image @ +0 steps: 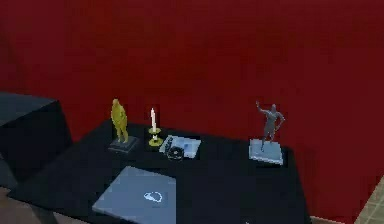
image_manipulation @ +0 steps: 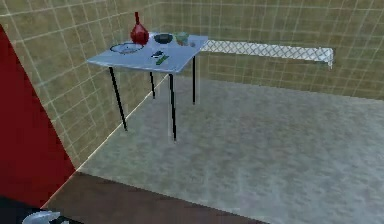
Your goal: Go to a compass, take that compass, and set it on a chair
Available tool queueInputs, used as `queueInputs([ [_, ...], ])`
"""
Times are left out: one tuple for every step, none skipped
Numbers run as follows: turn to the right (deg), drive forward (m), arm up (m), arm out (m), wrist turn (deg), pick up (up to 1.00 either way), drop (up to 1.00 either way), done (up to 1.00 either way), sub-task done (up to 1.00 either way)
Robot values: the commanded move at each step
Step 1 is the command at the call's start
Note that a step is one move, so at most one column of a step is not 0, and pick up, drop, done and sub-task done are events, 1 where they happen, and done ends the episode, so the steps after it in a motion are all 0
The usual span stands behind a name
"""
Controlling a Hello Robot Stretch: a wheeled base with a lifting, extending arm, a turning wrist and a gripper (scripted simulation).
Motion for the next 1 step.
queueInputs([
  [-45.0, 0.00, 0.00, 0.00, 0.0, 0.00, 0.00, 0.00, 0.00],
])
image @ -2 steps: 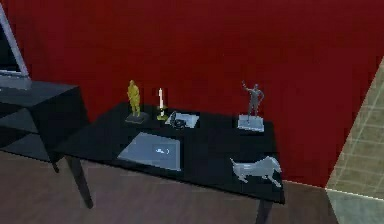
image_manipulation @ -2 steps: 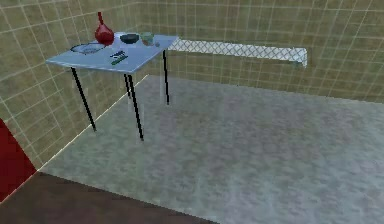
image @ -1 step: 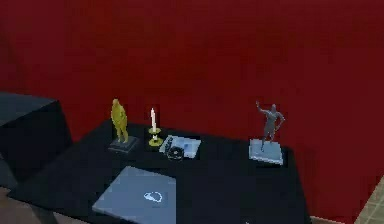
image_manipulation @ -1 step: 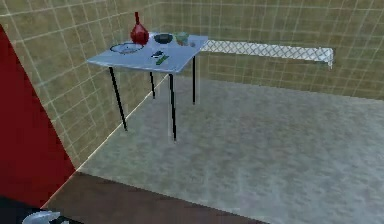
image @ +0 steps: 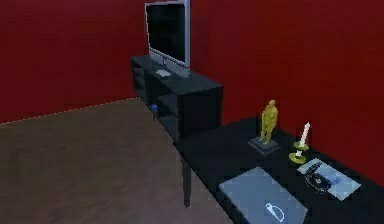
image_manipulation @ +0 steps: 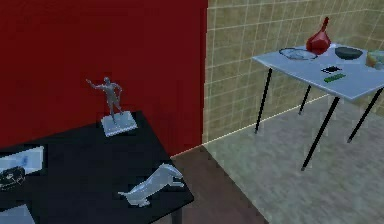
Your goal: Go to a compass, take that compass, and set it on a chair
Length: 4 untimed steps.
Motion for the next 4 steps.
queueInputs([
  [-45.0, 0.00, 0.00, 0.00, 0.0, 0.00, 0.00, 0.00, 0.00],
  [45.0, 0.00, 0.00, 0.00, 0.0, 0.00, 0.00, 0.00, 0.00],
  [45.0, 0.00, 0.00, 0.00, 0.0, 0.00, 0.00, 0.00, 0.00],
  [45.0, 0.00, 0.00, 0.00, 0.0, 0.00, 0.00, 0.00, 0.00],
])
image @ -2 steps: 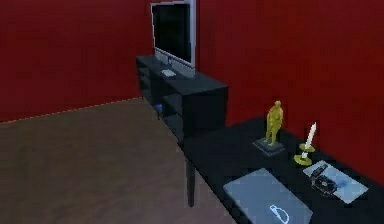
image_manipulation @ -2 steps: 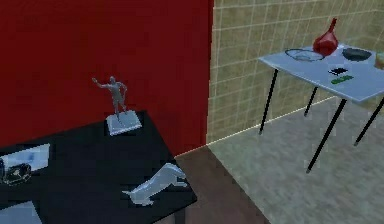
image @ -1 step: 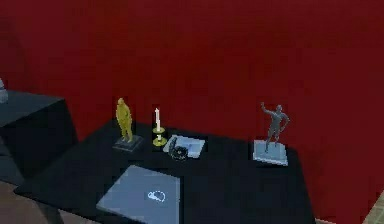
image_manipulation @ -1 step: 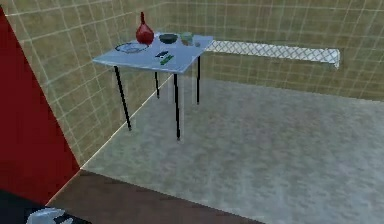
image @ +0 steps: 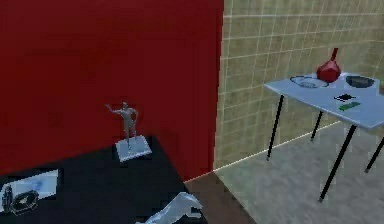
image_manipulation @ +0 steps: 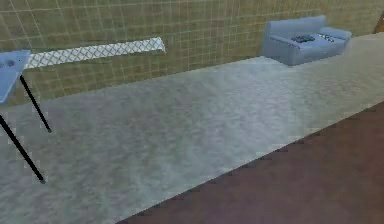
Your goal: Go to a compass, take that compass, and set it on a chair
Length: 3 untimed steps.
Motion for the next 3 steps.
queueInputs([
  [33.0, 0.00, 0.00, 0.00, 0.0, 0.00, 0.00, 0.00, 0.00],
  [0.0, 0.40, 0.00, 0.00, 0.0, 0.00, 0.00, 0.00, 0.00],
  [0.0, 0.25, 0.00, 0.00, 0.0, 0.00, 0.00, 0.00, 0.00],
])
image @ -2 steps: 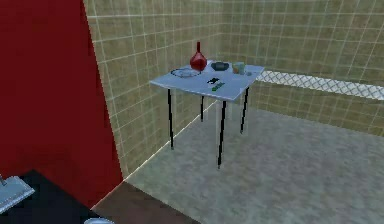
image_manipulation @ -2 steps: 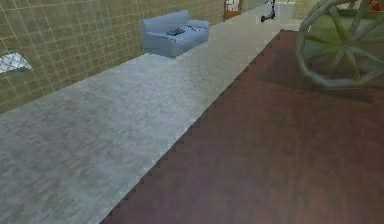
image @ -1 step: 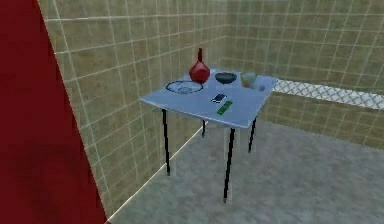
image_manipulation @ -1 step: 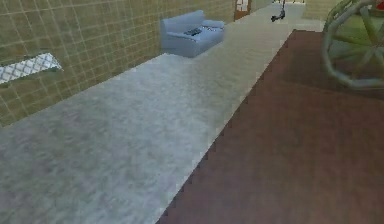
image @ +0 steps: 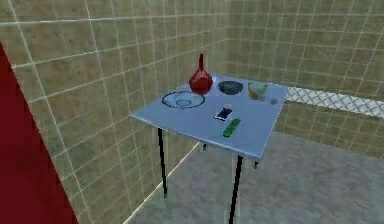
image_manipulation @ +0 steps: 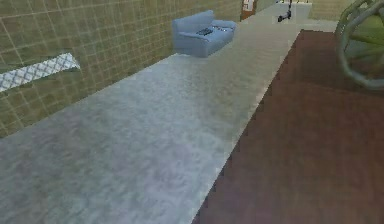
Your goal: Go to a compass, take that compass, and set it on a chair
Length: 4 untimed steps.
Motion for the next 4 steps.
queueInputs([
  [-45.0, 0.00, 0.00, 0.00, 0.0, 0.00, 0.00, 0.00, 0.00],
  [-12.0, 0.00, 0.00, 0.00, 0.0, 0.00, 0.00, 0.00, 0.00],
  [0.0, 0.65, 0.00, 0.00, 0.0, 0.00, 0.00, 0.00, 0.00],
  [-3.0, 0.00, 0.00, 0.00, 0.0, 0.00, 0.00, 0.00, 0.00],
])
